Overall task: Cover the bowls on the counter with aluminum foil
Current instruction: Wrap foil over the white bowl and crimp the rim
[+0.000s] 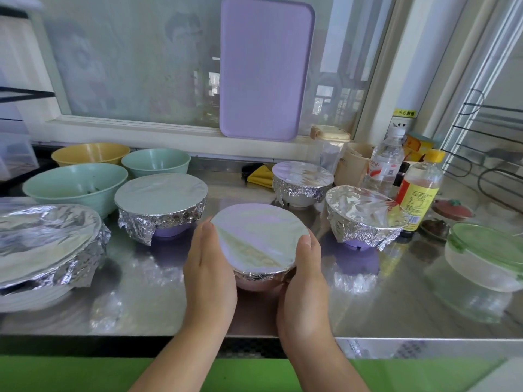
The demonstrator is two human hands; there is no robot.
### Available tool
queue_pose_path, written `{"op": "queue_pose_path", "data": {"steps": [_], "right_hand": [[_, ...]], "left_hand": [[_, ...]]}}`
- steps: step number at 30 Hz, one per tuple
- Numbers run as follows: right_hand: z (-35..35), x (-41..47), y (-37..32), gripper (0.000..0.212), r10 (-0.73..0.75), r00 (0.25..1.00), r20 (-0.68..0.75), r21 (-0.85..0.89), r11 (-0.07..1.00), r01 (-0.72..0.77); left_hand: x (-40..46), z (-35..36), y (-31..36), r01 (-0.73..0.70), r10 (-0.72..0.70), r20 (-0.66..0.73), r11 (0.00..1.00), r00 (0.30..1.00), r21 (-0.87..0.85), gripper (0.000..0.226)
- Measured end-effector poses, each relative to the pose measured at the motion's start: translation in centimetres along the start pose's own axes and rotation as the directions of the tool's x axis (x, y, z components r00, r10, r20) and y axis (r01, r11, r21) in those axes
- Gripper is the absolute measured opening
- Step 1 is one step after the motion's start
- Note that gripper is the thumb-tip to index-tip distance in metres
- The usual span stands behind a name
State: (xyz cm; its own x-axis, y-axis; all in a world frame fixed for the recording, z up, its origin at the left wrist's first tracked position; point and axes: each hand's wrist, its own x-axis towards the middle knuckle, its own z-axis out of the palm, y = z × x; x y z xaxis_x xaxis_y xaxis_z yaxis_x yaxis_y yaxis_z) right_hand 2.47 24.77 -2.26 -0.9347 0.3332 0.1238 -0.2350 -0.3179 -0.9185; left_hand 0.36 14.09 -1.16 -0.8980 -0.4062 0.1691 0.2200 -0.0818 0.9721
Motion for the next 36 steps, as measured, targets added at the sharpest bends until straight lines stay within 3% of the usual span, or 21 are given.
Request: {"op": "queue_pose_path", "data": {"steps": [3,8,10,13,16,18,20,22,24,33,36], "right_hand": [[-0.3,0.0,0.0,0.047,0.019,1.0,0.012,-0.034,0.999,-0.019],[-0.6,0.1,-0.4,0.048,0.036,0.998,0.047,-0.04,0.999,-0.034],[-1.1,0.1,-0.8,0.049,0.062,0.994,0.09,-0.049,0.997,-0.058],[-2.6,0.2,-1.3,0.067,0.114,0.977,0.181,-0.116,0.989,-0.094],[-4.4,-0.1,-2.6,0.087,0.13,0.982,0.138,-0.205,0.974,-0.1],[-5.1,-0.7,-3.4,0.079,0.095,0.992,0.087,-0.326,0.943,-0.062],[-5.3,-1.3,-3.8,0.065,0.078,0.994,0.081,-0.391,0.92,-0.04],[-5.1,-1.2,-3.5,0.046,0.086,0.991,0.104,-0.362,0.931,-0.042],[-4.3,-0.7,-3.4,0.02,0.094,0.99,0.102,-0.367,0.929,-0.05],[-0.7,7.4,-2.7,0.022,0.084,0.996,0.035,-0.435,0.898,-0.06],[1.0,10.6,-2.2,0.019,0.098,0.995,0.011,-0.452,0.888,-0.083]], "left_hand": [[0.1,-0.1,0.2,0.026,-0.026,0.011,1.0,1.0,0.007,0.038],[0.6,-0.4,0.3,0.146,-0.146,0.037,0.989,0.989,0.007,0.076],[0.7,-0.7,0.7,0.148,-0.152,0.068,0.987,0.986,0.062,0.069],[0.7,-1.5,1.5,0.096,-0.107,0.109,0.99,0.988,0.099,0.059],[-0.5,-3.4,2.4,0.042,-0.06,0.139,0.991,0.988,0.127,0.037],[-1.5,-4.5,2.9,0.0,-0.02,0.142,0.99,0.99,0.139,0.024],[-2.1,-5.0,3.0,-0.052,0.022,0.165,0.982,0.986,0.183,0.031],[-2.3,-4.7,2.9,-0.099,0.059,0.21,0.977,0.976,0.187,0.042],[-1.9,-4.2,2.9,-0.098,0.055,0.223,0.978,0.973,0.185,0.039],[3.7,0.3,0.8,-0.024,-0.014,0.189,0.981,0.982,0.193,0.013],[5.3,1.7,-0.2,-0.023,-0.025,0.233,0.979,0.972,0.202,0.029]]}}
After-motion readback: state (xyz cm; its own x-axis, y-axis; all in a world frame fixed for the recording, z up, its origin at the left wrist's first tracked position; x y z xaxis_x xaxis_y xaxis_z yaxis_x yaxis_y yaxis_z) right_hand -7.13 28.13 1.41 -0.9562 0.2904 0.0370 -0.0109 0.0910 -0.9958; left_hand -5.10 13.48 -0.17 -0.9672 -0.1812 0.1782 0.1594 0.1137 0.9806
